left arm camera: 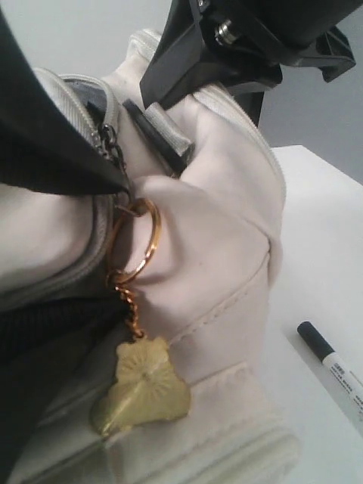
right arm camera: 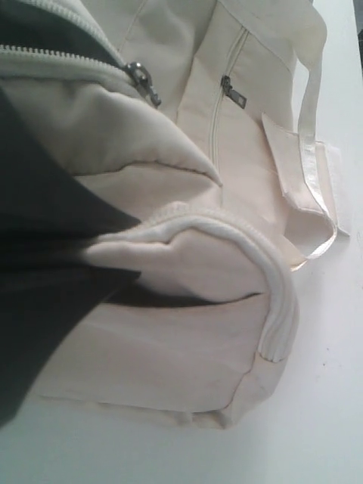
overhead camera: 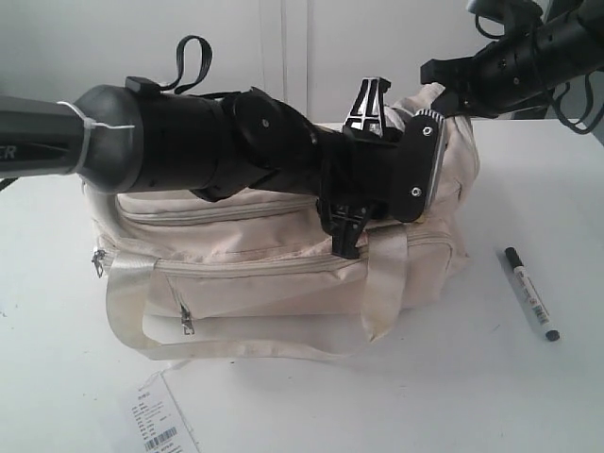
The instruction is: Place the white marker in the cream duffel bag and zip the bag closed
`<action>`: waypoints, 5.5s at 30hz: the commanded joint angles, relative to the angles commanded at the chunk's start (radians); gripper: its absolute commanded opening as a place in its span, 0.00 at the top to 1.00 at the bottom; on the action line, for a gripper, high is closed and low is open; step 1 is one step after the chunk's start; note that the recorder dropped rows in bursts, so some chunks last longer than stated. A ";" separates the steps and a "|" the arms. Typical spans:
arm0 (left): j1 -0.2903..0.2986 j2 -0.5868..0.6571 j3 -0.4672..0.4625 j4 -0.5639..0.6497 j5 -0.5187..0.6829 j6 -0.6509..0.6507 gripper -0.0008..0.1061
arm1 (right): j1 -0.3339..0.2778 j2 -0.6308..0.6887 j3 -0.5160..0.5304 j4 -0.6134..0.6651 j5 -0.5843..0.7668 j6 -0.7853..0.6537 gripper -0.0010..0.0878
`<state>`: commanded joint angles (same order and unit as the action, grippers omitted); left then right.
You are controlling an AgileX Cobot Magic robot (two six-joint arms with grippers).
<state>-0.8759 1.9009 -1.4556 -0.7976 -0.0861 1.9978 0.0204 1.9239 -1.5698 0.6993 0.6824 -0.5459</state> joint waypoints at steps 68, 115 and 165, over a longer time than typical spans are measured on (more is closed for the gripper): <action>-0.043 -0.167 0.039 -0.801 0.023 -0.118 0.99 | 0.000 0.000 0.000 0.000 0.000 0.003 0.99; -0.045 -0.233 0.141 -0.947 0.086 -0.227 0.99 | 0.000 0.000 0.000 0.000 0.000 0.003 0.99; -0.045 -0.319 0.264 -0.947 0.113 -0.250 0.99 | 0.000 0.000 0.000 0.000 0.000 0.003 0.99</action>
<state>-0.9205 1.5814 -1.1913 -1.7444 0.0273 1.7479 0.0204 1.9239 -1.5698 0.6993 0.6824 -0.5428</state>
